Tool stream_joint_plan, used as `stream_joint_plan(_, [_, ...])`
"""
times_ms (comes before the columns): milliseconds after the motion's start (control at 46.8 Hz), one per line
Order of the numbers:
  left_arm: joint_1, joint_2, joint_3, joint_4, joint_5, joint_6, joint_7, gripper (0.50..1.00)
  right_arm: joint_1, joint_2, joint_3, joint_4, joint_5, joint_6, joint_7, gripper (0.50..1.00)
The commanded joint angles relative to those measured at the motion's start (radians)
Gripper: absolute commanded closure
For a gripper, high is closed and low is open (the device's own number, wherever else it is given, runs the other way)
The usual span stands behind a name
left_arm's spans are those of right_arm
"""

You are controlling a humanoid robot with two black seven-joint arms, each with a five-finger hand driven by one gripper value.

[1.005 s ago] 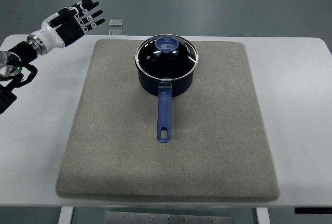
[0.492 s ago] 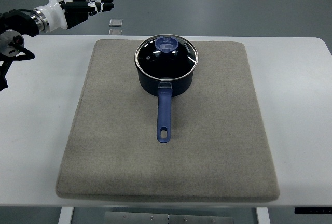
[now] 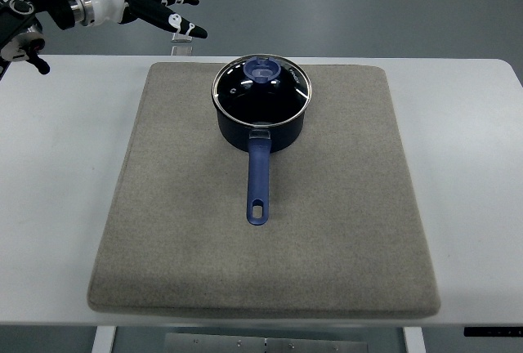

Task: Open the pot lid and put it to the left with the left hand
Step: 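Move the left hand over the saucepan toward the lid's blue knob, then close the left hand fingers around the blue knob of the glass lid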

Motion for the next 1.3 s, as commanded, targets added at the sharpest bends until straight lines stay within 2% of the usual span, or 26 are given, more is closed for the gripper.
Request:
stream_joint_plan(0, [-0.006,-0.006,0.01,-0.021,0.102,0.002,0.0,0.514,0.0,0.0,0.0,0.0,0.0,0.0,0.0,0.583])
stream_joint_plan(449, [-0.109,-0.135,0.059,-0.015,0.467,0.002,0.002,0.514,0.0,0.0,0.0,0.0,0.0,0.0,0.0,0.583])
stream_joint_plan(834, [-0.14,-0.221,0.113,-0.016,0.637,0.004,0.005,0.516,0.0,0.0,0.0,0.0,0.0,0.0,0.0,0.583])
stream_joint_plan(1048, [-0.138,-0.229,0.115,-0.016,0.659,0.002,0.005,0.527,0.0,0.0,0.0,0.0,0.0,0.0,0.0,0.583])
stream_joint_plan(1241, [-0.138,-0.227,0.133,-0.016,0.663,0.002,0.005,0.568,0.0,0.0,0.0,0.0,0.0,0.0,0.0,0.583])
stream_joint_plan(1283, [-0.138,-0.227,0.141,-0.016,0.663,0.004,0.005,0.606,0.0,0.0,0.0,0.0,0.0,0.0,0.0,0.583])
